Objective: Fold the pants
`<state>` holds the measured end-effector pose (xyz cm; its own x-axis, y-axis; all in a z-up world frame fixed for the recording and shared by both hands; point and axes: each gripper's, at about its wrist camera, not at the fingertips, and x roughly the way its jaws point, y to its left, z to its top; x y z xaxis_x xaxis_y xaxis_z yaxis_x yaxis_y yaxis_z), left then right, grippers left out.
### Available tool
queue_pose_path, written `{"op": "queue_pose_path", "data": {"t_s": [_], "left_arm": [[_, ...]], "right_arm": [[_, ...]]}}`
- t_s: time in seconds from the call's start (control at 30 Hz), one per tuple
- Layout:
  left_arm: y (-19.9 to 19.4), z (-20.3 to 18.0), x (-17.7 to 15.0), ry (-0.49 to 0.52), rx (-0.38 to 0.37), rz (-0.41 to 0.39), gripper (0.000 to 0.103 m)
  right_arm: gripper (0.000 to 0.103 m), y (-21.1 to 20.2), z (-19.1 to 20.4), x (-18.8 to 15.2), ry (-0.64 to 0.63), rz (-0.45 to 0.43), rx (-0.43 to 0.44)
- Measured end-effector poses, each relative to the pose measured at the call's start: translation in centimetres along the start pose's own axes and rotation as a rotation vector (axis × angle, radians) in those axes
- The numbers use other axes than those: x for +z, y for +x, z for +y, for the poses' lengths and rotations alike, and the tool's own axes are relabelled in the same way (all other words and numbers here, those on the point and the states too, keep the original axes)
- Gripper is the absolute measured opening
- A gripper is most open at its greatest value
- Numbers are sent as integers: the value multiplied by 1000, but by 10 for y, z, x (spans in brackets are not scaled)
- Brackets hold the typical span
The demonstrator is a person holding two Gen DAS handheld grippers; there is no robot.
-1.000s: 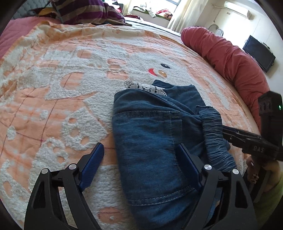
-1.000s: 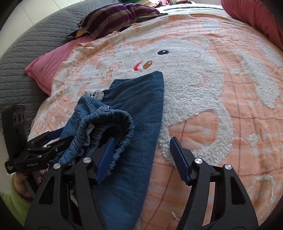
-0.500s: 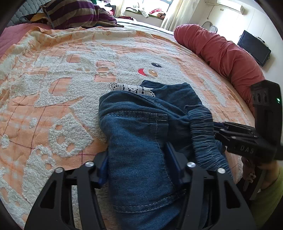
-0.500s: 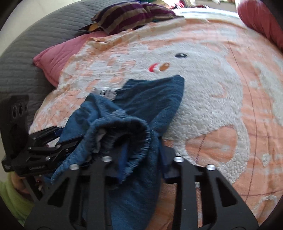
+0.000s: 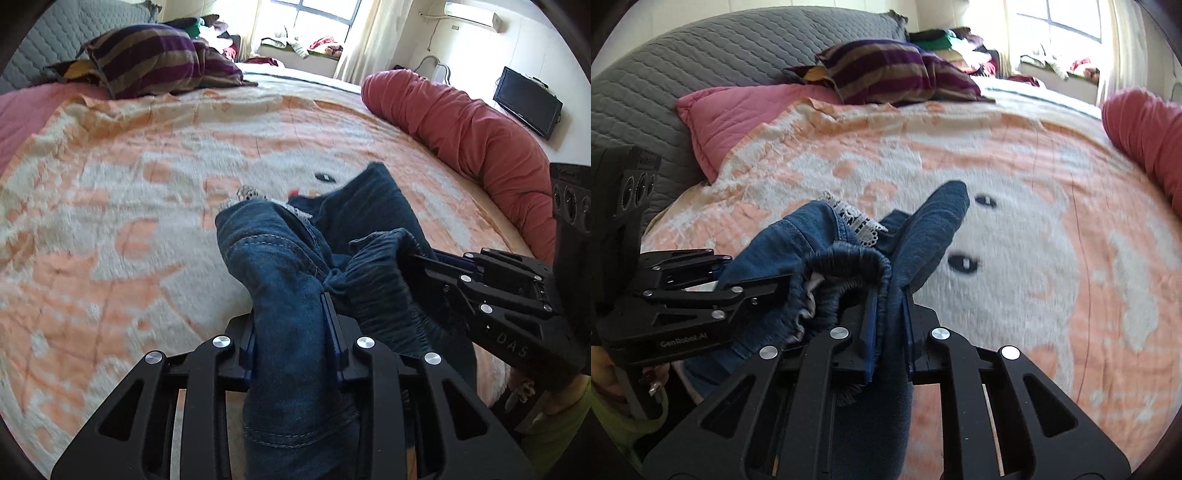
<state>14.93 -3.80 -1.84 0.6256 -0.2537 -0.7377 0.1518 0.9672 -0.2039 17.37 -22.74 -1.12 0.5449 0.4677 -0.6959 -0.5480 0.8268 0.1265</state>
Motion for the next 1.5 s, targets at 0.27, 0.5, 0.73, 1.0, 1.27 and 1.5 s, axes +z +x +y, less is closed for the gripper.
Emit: {"op": "queue_pose_path", "data": {"t_s": [0.27,0.5,0.73,1.0,1.27,1.5], "left_arm": [[3,10,35,-3,36,-56,27],[16,17,53,2,44,-72,27],[30,20,55,5,56,-71,27],[43,28,49,-5,93,-39,27],[51,33,45,-13,120,-16,31],[58,34,40,-17,125,7,39]], "right_arm": [[5,17,-1,42,-52,-47,-25],[5,32,-12,54,-29,-57,-30],[5,49,-21,50,1,-36,-33],[5,60,-32,42,24,1,-63],[10,73,-47,33,70,64,-118],[27,79,-57,26,103,99,-155]]}}
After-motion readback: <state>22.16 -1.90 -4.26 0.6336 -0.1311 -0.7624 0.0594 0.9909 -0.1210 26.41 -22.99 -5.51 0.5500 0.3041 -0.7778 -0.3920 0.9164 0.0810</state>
